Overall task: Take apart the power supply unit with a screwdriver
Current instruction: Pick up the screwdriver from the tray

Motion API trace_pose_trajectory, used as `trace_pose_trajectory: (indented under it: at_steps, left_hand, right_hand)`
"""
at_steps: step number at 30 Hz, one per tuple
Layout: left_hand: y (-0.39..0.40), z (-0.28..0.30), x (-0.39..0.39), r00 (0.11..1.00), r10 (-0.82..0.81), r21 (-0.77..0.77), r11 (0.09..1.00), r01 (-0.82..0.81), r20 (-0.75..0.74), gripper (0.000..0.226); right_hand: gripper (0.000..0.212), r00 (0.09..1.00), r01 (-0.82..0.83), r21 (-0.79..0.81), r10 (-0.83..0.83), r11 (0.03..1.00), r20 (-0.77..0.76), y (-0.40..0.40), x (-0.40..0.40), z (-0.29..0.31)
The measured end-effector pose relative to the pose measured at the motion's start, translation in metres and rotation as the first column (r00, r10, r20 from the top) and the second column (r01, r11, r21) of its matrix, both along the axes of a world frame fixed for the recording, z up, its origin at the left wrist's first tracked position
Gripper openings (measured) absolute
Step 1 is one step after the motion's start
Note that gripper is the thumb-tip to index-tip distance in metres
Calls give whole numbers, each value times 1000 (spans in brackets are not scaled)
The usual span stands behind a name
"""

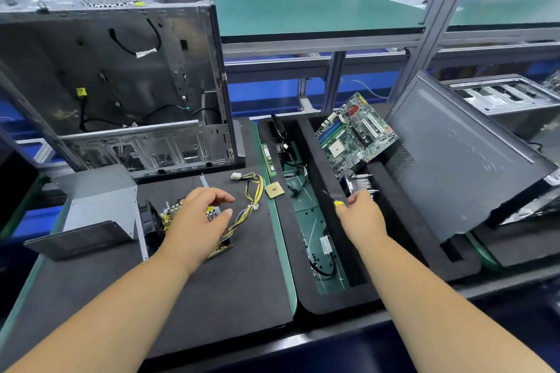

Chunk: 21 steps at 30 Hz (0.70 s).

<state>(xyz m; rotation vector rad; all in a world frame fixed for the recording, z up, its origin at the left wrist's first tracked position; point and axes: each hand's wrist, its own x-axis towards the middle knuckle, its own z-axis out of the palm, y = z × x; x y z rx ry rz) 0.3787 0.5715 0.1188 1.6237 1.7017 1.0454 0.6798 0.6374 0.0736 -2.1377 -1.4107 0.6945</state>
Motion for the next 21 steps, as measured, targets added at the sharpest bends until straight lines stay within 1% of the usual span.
trace_pose_trajectory:
  at_steps: [2,6,10,13,15,18,20,21]
  left_hand:
    - [0,-2,-5,1000,5,-12,1000,-4,13,25]
    - [-1,-2,-19,999,32,11,999,-32,2,31]
    - [-1,3,-46,994,71,42,997,-68,-81,30]
    - [0,4,-72,988,124,49,992,-120,-92,30]
    - [0,2,-88,985,139,41,990,-135,-107,32]
    - [1,1,-112,977,75,-25,996,-82,-200,36]
    - [0,2,-126,962,-42,-103,995,14,-270,47]
    - [0,3,-133,941,-112,-132,989,73,-319,53]
  right_hand:
    - [15,995,1,88,8,996,-101,0,-14,10]
    - [1,958,-75,187,123,980,-260,0,-53,35]
    - [8,896,-153,241,237,958,-376,-3,-91,58]
    - [3,864,-193,230,276,954,-420,-6,-113,72]
    - [8,840,-216,221,296,951,-454,-7,-126,77]
    - [13,793,-265,194,328,944,-513,-9,-142,80]
    - [13,772,-299,176,346,938,-533,-10,-152,79]
    - [12,766,-306,170,348,937,-540,-10,-157,78]
